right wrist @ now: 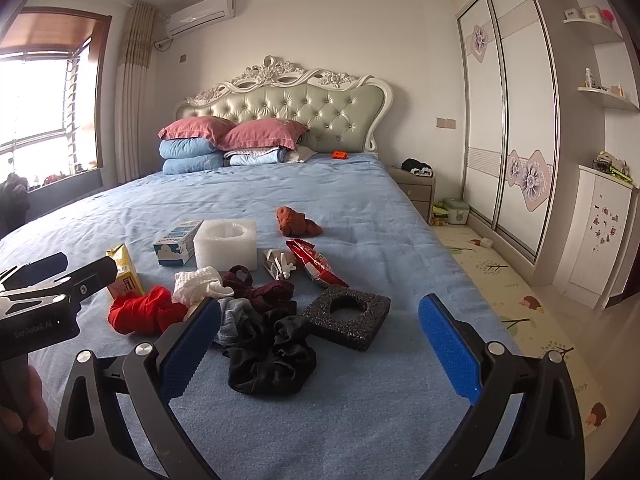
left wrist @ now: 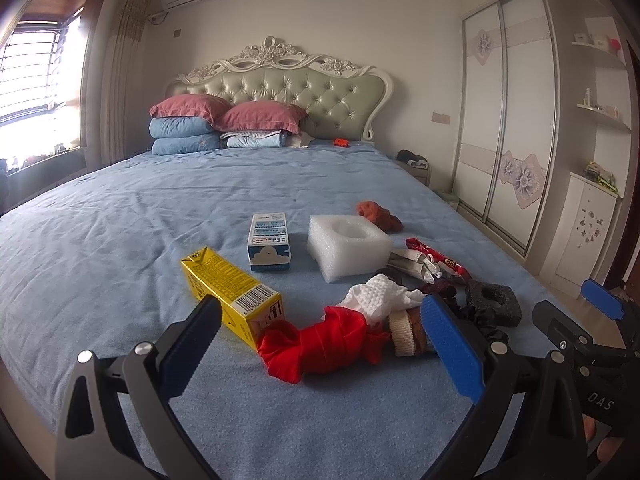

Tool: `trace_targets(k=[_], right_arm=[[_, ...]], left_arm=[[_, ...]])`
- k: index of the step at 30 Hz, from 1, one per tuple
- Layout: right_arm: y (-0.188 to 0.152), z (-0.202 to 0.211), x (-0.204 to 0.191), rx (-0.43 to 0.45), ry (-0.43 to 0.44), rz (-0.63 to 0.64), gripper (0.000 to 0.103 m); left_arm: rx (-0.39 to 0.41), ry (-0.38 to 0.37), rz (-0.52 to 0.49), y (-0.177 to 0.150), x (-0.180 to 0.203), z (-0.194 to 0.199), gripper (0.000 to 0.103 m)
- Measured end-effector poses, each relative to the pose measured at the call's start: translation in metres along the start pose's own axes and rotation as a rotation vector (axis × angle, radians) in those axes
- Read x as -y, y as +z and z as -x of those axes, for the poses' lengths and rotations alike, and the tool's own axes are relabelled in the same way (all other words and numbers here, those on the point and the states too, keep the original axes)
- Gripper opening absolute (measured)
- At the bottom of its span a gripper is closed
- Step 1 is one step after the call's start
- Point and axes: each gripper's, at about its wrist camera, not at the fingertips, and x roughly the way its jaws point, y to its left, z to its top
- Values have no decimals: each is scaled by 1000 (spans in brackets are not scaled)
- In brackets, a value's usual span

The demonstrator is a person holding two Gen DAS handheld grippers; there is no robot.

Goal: Collect trash
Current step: 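Move both tools toward the yellow juice box and red sock on the bed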

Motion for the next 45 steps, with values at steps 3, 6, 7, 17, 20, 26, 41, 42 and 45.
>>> trace_targets(k=[3, 6, 7, 17, 20, 26, 41, 42, 45], right_arm=[[0, 0, 0, 0, -1, 0, 95], [0, 2, 1, 2, 3, -4, 95], [0, 2, 2, 3, 6, -7, 95], [-1, 3, -7, 6, 30, 10, 95], [-1, 2, -9, 4, 38, 11, 95], [-1, -1, -14, 3, 55, 15, 95], [0, -17, -31, -14, 86, 26, 95], [0, -18, -33, -17, 90, 29, 95], [1, -22, -37, -25, 94, 36, 95]], left_arm=[[0, 3, 4, 0, -2, 1, 99], [-7, 8, 4, -1, -3, 0, 99], [-8, 8, 5, -1, -4, 0, 99], [-12, 31, 14, 1, -10, -1, 99], [-11, 34, 15, 1, -11, -1, 99], [-9, 36, 16, 2, -13, -2, 99], [-37, 58, 39, 3, -29, -19, 99], [-43, 64, 42, 3, -31, -21, 99], [-53, 73, 48, 4, -35, -25, 99]])
